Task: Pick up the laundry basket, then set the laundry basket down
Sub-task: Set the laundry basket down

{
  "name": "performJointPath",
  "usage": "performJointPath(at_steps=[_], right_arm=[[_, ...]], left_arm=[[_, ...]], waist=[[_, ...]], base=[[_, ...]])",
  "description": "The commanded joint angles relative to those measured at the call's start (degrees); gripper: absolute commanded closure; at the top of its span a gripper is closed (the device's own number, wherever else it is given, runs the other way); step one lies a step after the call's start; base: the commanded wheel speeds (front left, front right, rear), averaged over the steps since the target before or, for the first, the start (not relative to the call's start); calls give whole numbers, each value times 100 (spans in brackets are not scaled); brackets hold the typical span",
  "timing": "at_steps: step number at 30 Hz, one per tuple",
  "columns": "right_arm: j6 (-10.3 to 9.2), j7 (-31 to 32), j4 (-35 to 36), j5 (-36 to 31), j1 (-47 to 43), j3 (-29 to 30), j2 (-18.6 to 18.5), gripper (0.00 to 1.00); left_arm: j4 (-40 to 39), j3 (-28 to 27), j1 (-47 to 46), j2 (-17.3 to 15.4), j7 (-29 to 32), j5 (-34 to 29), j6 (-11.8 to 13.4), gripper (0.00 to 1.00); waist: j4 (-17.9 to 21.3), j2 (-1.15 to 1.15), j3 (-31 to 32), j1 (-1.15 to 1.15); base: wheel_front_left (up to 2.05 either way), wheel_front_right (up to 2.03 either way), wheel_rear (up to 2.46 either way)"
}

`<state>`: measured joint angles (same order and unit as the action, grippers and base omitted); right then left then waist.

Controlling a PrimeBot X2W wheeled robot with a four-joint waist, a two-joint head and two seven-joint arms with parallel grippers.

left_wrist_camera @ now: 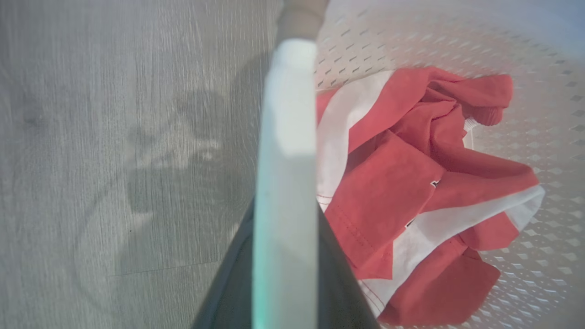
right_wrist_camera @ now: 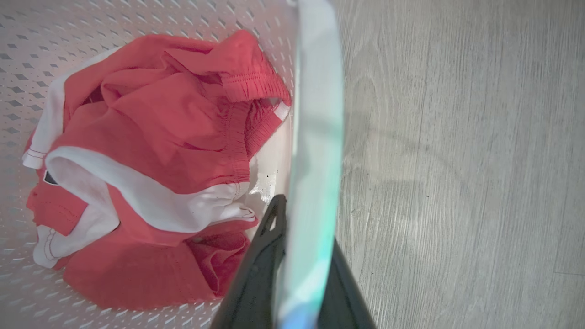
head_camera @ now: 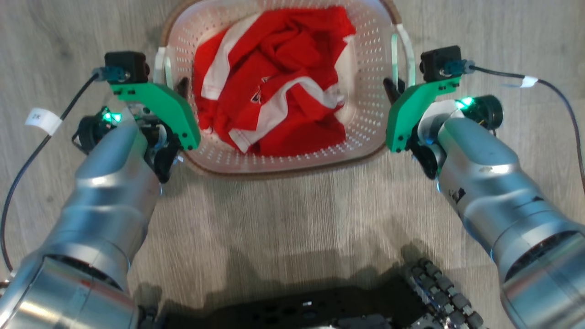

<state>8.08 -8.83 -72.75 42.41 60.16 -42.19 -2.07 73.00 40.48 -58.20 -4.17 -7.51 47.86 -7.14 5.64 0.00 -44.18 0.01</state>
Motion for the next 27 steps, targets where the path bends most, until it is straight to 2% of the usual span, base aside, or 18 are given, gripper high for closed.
performJointPath(at_steps=[1,11,27], right_arm=[[-59,-75,-120,-106,-99,48,-285,100],[-59,-190,-121,-760,-37,581,-187,100],[-59,-124,-121,-1361,-35,1072,-84,100]], left_arm=[[47,-34,-139,-389,-89,-106,-35,100],[63,117,-329,-318,-369,-159,-35,100],[41,355,-414,-225,-224,18,-35,100]], waist=[[-8,0,-198,-1],[-45,0,-604,-1],[-72,0,-882,-1]], base=[[0,0,0],[0,0,0],[0,0,0]])
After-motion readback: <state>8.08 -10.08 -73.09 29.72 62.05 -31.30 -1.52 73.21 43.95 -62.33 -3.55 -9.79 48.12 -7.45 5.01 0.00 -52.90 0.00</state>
